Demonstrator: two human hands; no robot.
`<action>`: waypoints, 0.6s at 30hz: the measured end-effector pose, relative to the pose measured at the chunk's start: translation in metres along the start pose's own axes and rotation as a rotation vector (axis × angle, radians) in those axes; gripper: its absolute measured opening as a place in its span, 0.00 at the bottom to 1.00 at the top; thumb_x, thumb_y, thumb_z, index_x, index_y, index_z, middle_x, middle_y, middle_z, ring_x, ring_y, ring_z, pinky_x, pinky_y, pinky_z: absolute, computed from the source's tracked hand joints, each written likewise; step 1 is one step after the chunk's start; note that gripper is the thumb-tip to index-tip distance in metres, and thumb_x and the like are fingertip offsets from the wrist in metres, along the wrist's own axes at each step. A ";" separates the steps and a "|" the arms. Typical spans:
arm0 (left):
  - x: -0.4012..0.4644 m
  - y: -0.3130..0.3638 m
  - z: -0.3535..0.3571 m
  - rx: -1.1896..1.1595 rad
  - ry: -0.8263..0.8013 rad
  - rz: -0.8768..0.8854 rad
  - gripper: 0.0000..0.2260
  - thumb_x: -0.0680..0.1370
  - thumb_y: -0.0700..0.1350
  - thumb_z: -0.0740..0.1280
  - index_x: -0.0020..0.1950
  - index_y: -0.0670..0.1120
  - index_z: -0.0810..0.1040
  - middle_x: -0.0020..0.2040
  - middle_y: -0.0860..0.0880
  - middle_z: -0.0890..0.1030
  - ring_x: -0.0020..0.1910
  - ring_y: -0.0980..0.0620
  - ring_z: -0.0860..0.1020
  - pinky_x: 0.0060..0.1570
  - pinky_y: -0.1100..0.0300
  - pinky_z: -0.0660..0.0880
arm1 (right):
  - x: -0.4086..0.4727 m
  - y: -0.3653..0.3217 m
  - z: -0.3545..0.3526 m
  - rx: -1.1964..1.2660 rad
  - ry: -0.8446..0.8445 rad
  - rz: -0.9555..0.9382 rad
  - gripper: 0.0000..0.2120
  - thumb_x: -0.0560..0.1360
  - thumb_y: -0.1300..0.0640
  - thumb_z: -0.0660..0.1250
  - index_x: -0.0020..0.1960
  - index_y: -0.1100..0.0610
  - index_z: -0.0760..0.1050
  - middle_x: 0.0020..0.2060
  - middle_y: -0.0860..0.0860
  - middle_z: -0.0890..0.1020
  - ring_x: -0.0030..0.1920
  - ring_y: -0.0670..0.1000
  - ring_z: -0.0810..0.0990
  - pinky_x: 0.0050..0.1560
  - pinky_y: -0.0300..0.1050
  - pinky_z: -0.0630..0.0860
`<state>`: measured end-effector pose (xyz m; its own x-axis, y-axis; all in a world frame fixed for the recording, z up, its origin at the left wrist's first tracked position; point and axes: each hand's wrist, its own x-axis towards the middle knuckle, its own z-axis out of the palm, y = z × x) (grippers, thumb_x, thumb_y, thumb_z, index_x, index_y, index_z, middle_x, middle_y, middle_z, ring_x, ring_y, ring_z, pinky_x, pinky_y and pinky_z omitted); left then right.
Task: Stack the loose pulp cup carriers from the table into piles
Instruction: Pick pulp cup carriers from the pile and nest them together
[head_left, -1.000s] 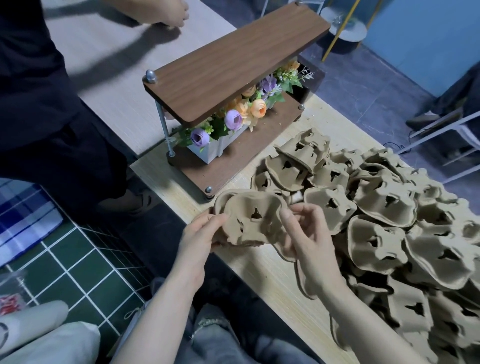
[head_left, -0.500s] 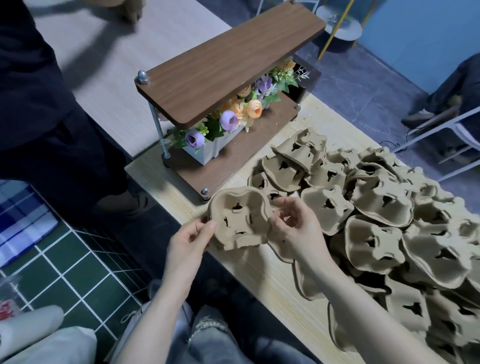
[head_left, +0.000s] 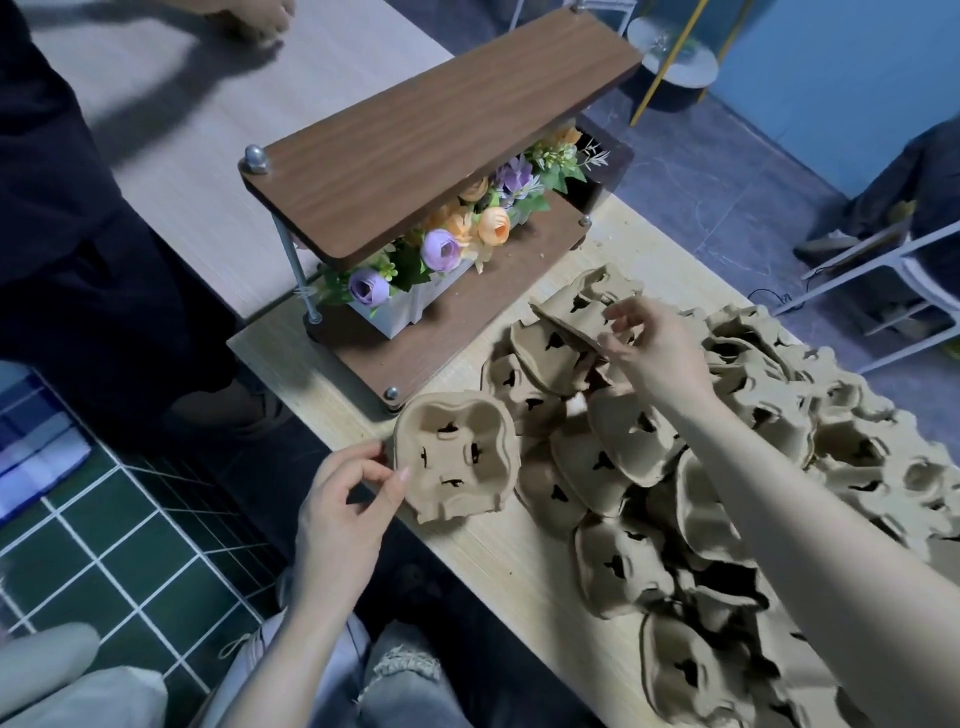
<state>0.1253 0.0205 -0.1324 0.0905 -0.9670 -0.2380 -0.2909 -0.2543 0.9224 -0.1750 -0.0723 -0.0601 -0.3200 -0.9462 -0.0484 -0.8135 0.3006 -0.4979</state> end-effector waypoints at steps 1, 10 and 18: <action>-0.001 -0.001 0.000 -0.025 0.009 0.009 0.09 0.74 0.42 0.74 0.35 0.51 0.81 0.56 0.57 0.79 0.55 0.70 0.75 0.44 0.78 0.70 | 0.005 0.002 0.002 -0.062 -0.012 -0.013 0.08 0.74 0.55 0.69 0.53 0.52 0.77 0.46 0.48 0.78 0.47 0.52 0.78 0.45 0.50 0.75; -0.006 0.009 0.005 -0.184 -0.129 -0.005 0.24 0.76 0.41 0.72 0.58 0.72 0.77 0.64 0.60 0.73 0.61 0.69 0.73 0.47 0.74 0.74 | 0.016 0.004 0.022 -0.344 -0.028 -0.089 0.04 0.73 0.60 0.65 0.47 0.55 0.74 0.46 0.56 0.79 0.44 0.61 0.78 0.39 0.51 0.74; -0.002 0.010 0.009 -0.161 -0.219 -0.060 0.24 0.78 0.43 0.70 0.57 0.75 0.76 0.69 0.61 0.70 0.67 0.69 0.68 0.56 0.77 0.65 | 0.003 -0.004 -0.017 0.004 0.261 -0.035 0.04 0.73 0.58 0.66 0.45 0.52 0.71 0.40 0.45 0.79 0.40 0.52 0.76 0.39 0.46 0.66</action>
<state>0.1134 0.0199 -0.1250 -0.1105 -0.9348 -0.3376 -0.1342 -0.3226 0.9370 -0.1813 -0.0744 -0.0433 -0.4062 -0.8931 0.1933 -0.8245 0.2670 -0.4990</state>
